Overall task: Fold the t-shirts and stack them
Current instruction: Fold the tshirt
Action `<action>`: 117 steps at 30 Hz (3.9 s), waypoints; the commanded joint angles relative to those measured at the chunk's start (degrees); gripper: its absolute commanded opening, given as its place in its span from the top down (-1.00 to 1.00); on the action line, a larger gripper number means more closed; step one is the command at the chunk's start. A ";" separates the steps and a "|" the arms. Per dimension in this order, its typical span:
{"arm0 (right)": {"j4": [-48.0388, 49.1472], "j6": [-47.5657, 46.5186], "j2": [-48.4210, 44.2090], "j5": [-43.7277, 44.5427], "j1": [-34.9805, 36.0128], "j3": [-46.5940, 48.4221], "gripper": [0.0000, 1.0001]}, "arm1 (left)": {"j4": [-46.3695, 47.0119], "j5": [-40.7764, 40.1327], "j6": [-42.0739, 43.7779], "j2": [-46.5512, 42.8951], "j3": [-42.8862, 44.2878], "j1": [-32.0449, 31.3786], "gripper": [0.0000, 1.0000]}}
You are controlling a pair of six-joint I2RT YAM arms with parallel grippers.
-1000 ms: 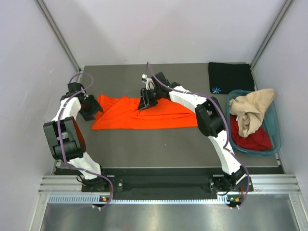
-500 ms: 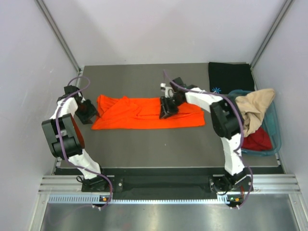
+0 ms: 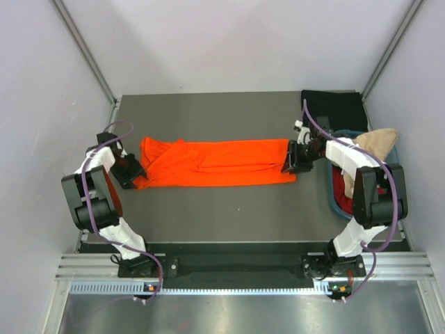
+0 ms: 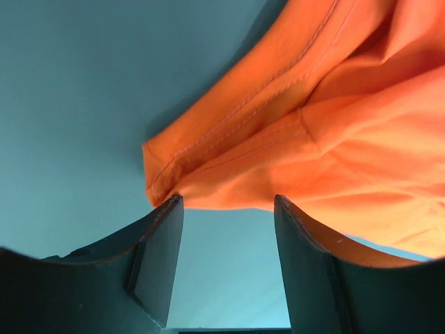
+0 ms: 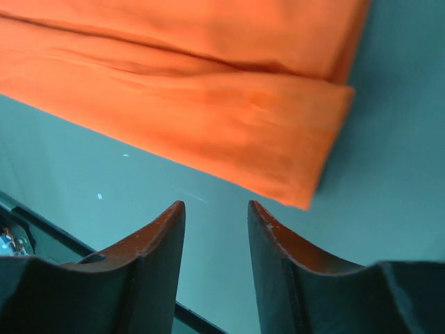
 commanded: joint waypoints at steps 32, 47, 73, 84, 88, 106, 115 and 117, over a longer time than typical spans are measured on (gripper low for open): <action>4.68 -0.11 3.20 3.32 -5.92 -3.36 0.34 | -3.09 -0.41 -0.99 -4.92 3.16 0.07 0.07; 4.59 -0.20 3.90 1.39 -5.92 -3.97 0.57 | -2.73 0.47 -0.72 -4.66 3.51 0.07 -0.24; 4.50 -0.55 5.31 2.01 -5.92 -4.68 0.63 | -2.64 0.55 0.33 -6.77 1.75 -0.01 -0.18; 4.59 -0.38 4.96 1.57 -6.01 -4.50 0.85 | -2.12 -2.08 2.35 -5.63 2.19 -1.77 -0.15; 4.59 -0.46 5.04 1.30 -5.92 -4.41 0.85 | -0.80 -5.33 3.32 -3.70 3.33 -2.21 -0.21; 4.33 -0.29 4.60 1.30 -6.71 -4.50 0.97 | 1.22 -10.52 4.81 2.72 3.34 -3.18 0.17; 3.45 -0.46 2.67 2.53 -6.89 -5.03 1.00 | -0.53 -13.95 3.85 2.99 5.36 -3.09 1.00; 2.93 -0.64 1.44 2.97 -6.89 -5.20 1.00 | -0.71 -15.17 3.24 1.59 5.62 -3.18 1.00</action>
